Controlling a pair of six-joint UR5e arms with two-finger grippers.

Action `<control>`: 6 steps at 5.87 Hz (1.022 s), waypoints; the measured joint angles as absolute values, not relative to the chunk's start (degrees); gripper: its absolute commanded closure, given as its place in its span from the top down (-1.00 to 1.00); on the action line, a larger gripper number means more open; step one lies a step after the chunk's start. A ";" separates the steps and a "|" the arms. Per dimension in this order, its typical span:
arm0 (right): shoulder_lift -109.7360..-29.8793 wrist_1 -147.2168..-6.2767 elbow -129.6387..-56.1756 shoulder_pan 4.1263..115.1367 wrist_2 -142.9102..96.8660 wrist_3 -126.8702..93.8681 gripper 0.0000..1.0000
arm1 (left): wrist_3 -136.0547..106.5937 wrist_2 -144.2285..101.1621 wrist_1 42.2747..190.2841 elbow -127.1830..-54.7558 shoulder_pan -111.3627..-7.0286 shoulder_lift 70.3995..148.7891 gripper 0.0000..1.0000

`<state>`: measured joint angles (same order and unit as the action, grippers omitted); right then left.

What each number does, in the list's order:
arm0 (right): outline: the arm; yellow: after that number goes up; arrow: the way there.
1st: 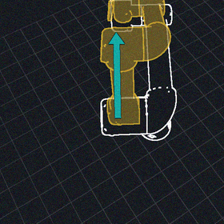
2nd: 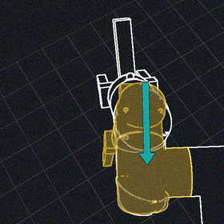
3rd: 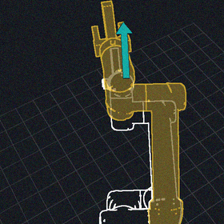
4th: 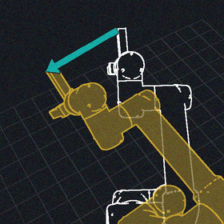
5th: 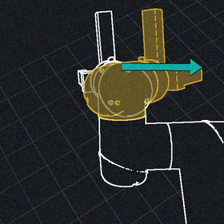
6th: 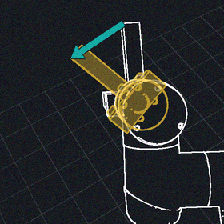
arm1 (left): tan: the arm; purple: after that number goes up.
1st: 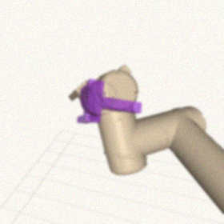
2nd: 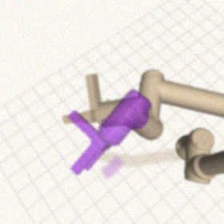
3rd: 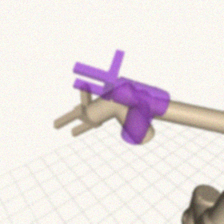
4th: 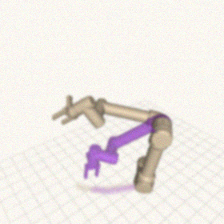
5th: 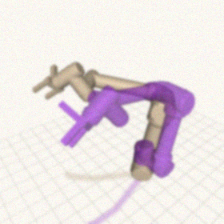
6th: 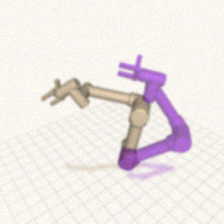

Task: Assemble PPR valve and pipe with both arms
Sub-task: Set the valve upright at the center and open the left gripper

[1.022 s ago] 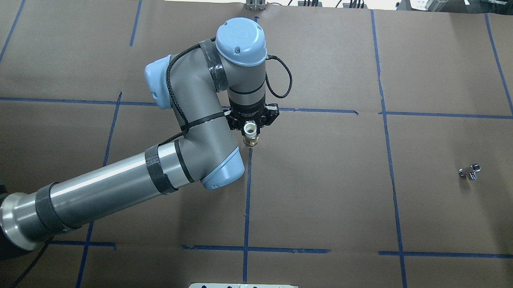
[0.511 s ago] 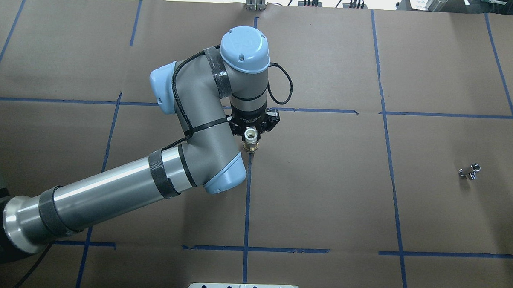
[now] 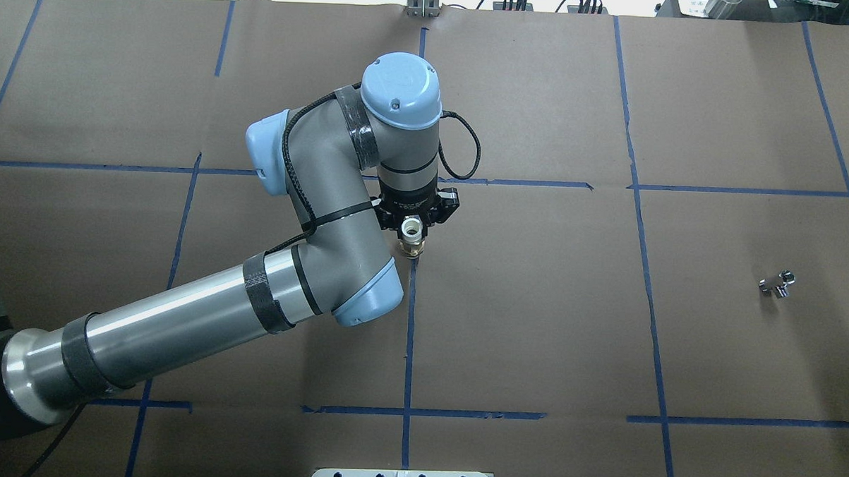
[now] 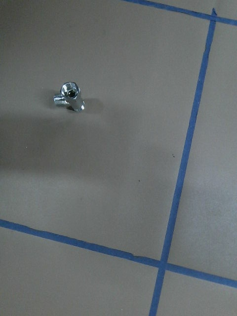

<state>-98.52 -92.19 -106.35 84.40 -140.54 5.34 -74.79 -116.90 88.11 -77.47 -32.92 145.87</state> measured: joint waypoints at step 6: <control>-97.04 -91.99 -106.69 81.55 -140.50 3.07 1.00 | -76.42 -116.79 93.66 -82.27 -32.92 142.43 0.91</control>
<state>-97.04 -91.99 -106.69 81.55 -140.50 3.07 -76.42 -116.79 93.66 -82.27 -32.92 142.43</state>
